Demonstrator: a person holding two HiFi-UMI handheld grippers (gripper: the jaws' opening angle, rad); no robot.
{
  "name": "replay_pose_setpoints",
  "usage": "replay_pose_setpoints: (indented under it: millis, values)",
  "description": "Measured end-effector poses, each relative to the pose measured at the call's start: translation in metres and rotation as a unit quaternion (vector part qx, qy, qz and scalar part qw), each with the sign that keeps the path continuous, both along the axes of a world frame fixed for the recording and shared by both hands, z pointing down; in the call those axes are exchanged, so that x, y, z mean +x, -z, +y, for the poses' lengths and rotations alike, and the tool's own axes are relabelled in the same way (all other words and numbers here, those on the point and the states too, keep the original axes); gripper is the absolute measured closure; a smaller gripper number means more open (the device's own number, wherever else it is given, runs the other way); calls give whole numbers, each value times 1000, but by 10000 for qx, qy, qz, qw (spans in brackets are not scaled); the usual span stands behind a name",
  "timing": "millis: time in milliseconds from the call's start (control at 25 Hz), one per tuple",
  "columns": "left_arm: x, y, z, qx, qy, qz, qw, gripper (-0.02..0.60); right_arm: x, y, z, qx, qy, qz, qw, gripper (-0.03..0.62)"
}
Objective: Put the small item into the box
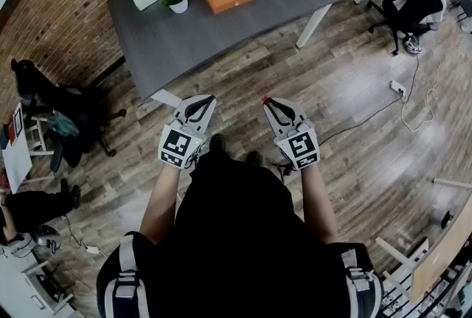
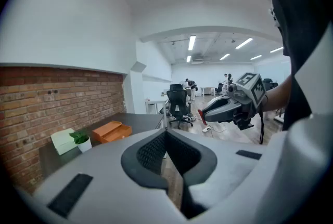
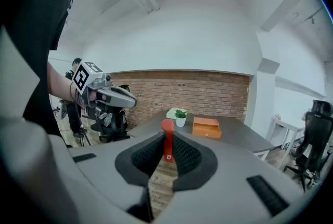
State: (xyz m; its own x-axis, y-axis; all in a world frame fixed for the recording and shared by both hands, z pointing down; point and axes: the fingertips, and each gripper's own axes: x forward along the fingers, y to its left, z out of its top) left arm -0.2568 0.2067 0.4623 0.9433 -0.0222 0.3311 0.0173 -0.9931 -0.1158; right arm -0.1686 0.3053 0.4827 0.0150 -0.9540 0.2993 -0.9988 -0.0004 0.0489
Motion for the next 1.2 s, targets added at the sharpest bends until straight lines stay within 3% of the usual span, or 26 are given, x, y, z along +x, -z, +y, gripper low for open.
replay_pose_setpoints:
  millis: [160, 720, 1200]
  values:
    - [11, 11, 31, 265, 81, 146, 9995, 560, 8, -4, 27, -8, -15, -27, 10000, 531]
    - [4, 17, 68, 262, 436, 125, 9986, 560, 5, -16, 62, -22, 402, -182, 9990, 531]
    - [21, 19, 81, 376, 273, 111, 9989, 560, 13, -15, 73, 12, 417, -118, 9991, 531]
